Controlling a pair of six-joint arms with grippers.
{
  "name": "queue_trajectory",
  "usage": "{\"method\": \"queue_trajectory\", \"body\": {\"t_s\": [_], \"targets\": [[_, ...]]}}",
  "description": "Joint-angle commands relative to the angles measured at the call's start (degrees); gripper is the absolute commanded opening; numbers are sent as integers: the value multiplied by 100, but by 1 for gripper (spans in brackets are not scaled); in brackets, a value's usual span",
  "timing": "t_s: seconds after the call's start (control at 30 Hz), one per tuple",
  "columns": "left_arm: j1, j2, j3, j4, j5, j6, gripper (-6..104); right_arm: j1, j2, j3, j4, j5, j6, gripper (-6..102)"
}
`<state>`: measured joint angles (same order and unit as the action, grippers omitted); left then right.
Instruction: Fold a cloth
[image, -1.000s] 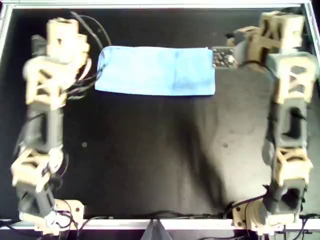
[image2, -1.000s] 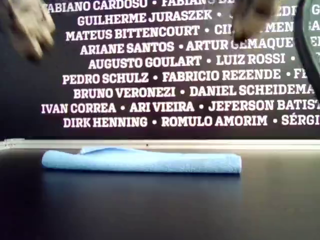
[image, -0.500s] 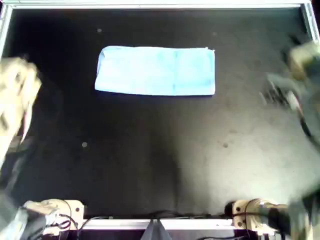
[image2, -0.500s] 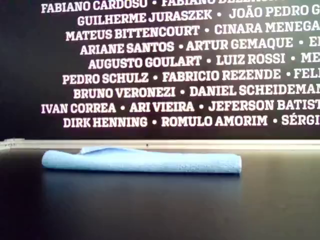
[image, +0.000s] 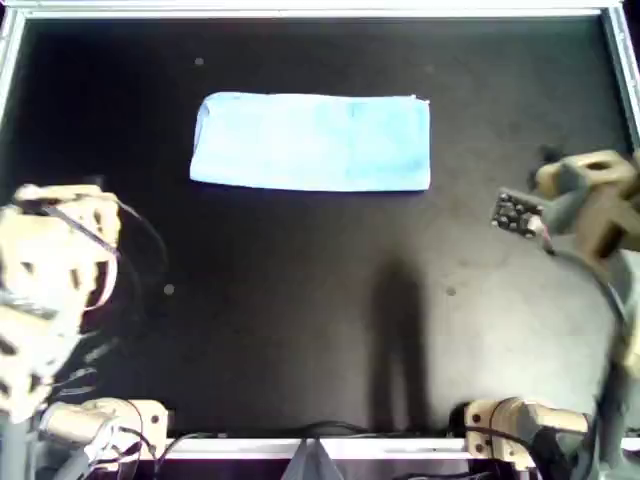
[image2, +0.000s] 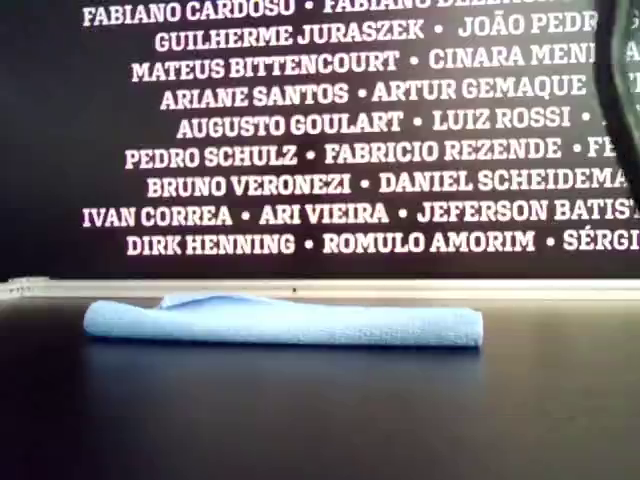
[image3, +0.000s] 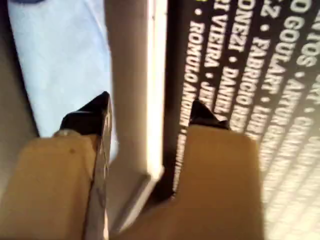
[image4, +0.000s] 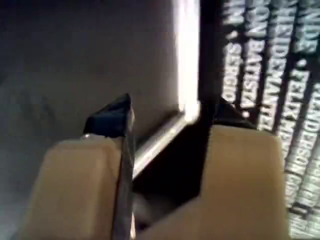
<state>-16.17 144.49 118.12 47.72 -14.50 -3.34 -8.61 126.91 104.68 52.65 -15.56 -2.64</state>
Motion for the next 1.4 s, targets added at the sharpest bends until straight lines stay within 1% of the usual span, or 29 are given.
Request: {"method": "queue_trajectory", "body": {"t_s": [0.0,0.03,0.07,0.1,0.23,0.27,0.3,0.33,0.37,0.43,0.47,0.6,0.83,1.0,1.1,1.17,1.23,1.27,1.37], "targets": [[141,387,677,-703,-44,202,56,-114,272,633,-765,-18,-360,66],[141,466,861,-782,-44,211,56,-114,255,932,-765,-18,-483,66],[141,545,984,-791,-44,158,56,-114,255,1239,-853,-35,-589,66],[141,642,1107,-791,-44,123,56,-105,264,1494,-905,-88,-659,66],[141,1046,1696,-826,-44,114,56,-114,255,2197,-1521,-97,-606,66],[141,1213,1898,-861,-44,114,56,-123,176,2303,-1731,-26,-606,66],[141,1406,2127,-932,-35,114,56,-123,158,2443,-1934,-26,-606,66],[141,1626,2364,-1046,-35,114,56,-123,229,2610,-2118,-26,-598,66],[141,1863,2593,-1187,-26,114,56,-97,281,2742,-2303,-105,-598,66],[141,2391,3032,-1503,18,123,56,-35,457,2953,-2672,-105,-589,66],[141,2646,3261,-1635,18,167,56,-26,633,3059,-2821,-105,-589,66],[79,3313,3823,-1696,44,167,56,9,1696,3612,-3023,-105,-589,66],[53,3296,3938,-1696,26,202,56,26,3938,4948,-3023,-105,-589,66],[44,3296,4263,-1784,44,202,56,26,5098,5985,-3050,-79,-589,65],[44,3296,4597,-1802,53,202,56,18,5177,6478,-3085,-9,-536,65],[44,3296,4834,-1854,62,202,56,18,5159,6759,-3199,-9,-457,65],[53,3296,5045,-2101,62,202,56,18,5159,6882,-3384,-9,-387,64],[53,3296,5203,-2294,62,202,55,26,5150,6891,-3454,-70,-360,64],[53,3287,5502,-2760,62,202,55,35,5124,6899,-3472,-114,-343,64]]}}
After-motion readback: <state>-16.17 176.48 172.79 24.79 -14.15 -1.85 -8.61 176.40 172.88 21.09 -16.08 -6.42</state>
